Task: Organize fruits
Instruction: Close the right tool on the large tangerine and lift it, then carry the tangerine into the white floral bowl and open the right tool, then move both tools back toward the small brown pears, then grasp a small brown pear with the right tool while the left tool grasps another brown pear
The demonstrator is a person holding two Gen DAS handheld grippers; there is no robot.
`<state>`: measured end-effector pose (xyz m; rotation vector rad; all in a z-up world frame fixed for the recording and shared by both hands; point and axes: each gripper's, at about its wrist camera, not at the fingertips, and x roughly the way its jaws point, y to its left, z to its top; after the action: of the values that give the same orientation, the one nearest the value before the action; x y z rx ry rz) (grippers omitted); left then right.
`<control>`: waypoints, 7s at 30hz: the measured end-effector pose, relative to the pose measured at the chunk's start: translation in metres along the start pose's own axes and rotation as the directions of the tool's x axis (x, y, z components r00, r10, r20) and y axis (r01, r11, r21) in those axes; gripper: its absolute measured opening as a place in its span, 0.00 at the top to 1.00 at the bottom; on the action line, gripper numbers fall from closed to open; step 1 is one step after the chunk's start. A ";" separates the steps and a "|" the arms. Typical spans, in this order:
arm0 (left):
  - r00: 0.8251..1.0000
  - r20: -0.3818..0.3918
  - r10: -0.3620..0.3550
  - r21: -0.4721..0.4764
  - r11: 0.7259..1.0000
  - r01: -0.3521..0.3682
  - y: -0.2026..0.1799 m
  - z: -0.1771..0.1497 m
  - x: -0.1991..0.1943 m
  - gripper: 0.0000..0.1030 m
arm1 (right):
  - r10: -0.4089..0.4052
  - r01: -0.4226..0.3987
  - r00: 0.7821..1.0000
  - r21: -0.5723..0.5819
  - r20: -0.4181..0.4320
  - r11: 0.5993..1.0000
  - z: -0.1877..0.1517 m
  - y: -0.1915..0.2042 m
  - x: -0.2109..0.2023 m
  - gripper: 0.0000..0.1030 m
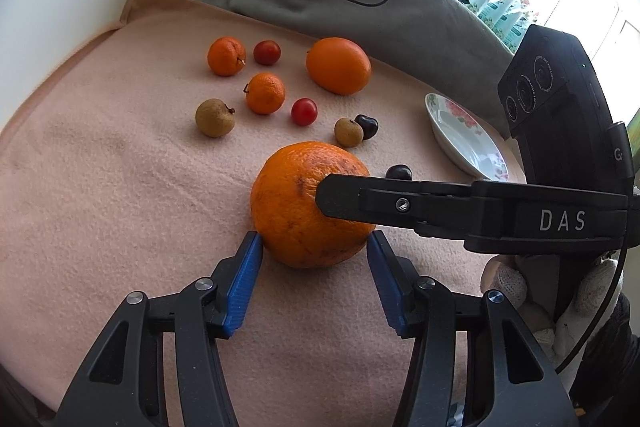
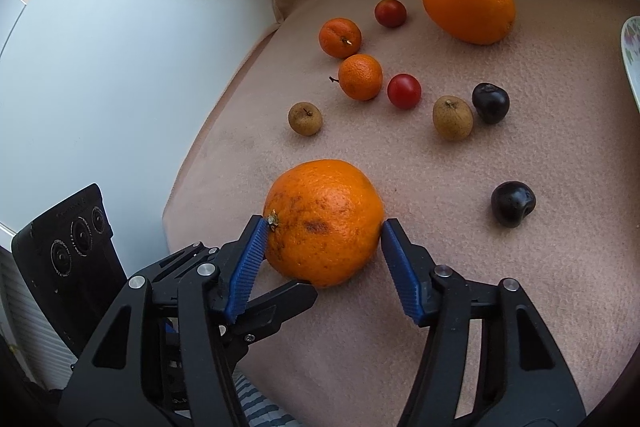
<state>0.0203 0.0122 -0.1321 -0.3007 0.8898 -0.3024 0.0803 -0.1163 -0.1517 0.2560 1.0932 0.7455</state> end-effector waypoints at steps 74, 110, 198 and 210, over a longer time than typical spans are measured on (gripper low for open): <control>0.990 0.020 -0.137 0.416 0.902 0.117 -0.204 0.055 0.085 0.56 | -0.183 0.077 0.928 0.313 0.324 0.947 -0.006 -0.167 -0.180 0.47; 0.993 0.108 -0.039 0.338 0.941 0.000 -0.134 0.047 0.020 0.33 | -0.378 0.333 0.845 0.182 0.377 0.925 -0.027 -0.103 -0.208 0.15; 0.989 0.032 0.145 0.033 0.989 -0.146 0.061 0.061 0.046 0.68 | -0.502 0.524 0.845 -0.471 0.184 0.710 0.036 0.016 0.030 0.79; 0.989 0.056 0.138 0.040 0.989 -0.141 0.056 0.060 0.036 0.72 | -0.416 0.454 0.891 -0.394 0.182 0.800 0.033 0.013 0.012 0.95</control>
<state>0.0962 0.0573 -0.1431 -0.2034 0.8467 -0.1832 0.1065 -0.0937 -0.1382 -0.3335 0.8322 0.5301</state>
